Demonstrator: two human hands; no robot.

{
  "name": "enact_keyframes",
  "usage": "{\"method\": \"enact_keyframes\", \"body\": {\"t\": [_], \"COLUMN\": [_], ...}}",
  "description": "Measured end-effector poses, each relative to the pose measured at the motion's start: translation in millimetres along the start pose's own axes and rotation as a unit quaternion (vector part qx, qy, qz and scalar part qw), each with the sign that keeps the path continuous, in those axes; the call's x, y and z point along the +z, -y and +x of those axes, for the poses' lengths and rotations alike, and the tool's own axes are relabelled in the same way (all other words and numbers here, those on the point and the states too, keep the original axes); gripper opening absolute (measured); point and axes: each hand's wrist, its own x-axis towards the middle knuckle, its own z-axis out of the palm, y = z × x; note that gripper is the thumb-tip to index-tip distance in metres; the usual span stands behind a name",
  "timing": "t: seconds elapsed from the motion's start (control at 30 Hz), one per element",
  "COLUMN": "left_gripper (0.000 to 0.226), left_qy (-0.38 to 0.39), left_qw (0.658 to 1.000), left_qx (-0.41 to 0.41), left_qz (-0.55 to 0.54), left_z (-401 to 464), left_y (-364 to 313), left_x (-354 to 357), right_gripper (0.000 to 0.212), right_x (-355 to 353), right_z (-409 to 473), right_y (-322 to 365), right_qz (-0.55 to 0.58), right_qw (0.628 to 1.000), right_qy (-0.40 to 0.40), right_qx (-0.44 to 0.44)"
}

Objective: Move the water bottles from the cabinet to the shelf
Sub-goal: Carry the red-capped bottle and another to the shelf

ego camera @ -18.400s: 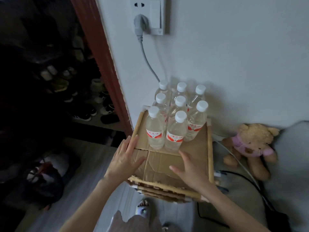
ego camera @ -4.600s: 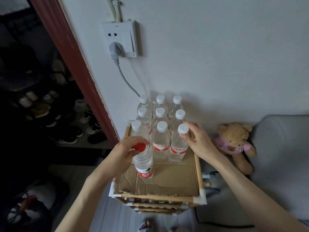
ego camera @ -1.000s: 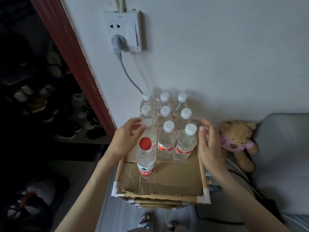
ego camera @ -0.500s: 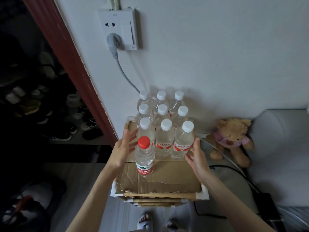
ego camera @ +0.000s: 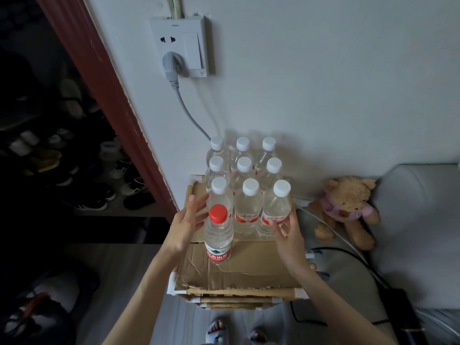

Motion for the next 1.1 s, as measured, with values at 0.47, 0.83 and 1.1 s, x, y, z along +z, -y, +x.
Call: {"method": "enact_keyframes", "body": {"t": [0.47, 0.83, 1.1], "left_gripper": [0.048, 0.043, 0.043], "left_qy": [0.004, 0.008, 0.005], "left_qw": [1.0, 1.0, 1.0], "left_qx": [-0.002, -0.005, -0.011], "left_qz": [-0.004, -0.01, -0.008], "left_z": [1.3, 1.3, 2.9], "left_y": [2.3, 2.8, 3.2], "left_x": [-1.8, -3.0, -4.5], "right_gripper": [0.051, 0.055, 0.072], "right_x": [12.6, 9.4, 14.2], "right_z": [7.0, 4.3, 5.3], "right_y": [-8.6, -11.1, -23.5], "right_qz": [0.032, 0.047, 0.227], "right_qw": [0.999, 0.998, 0.958], "right_qy": [-0.036, -0.014, 0.052], "right_qx": [-0.013, 0.025, 0.165]}}
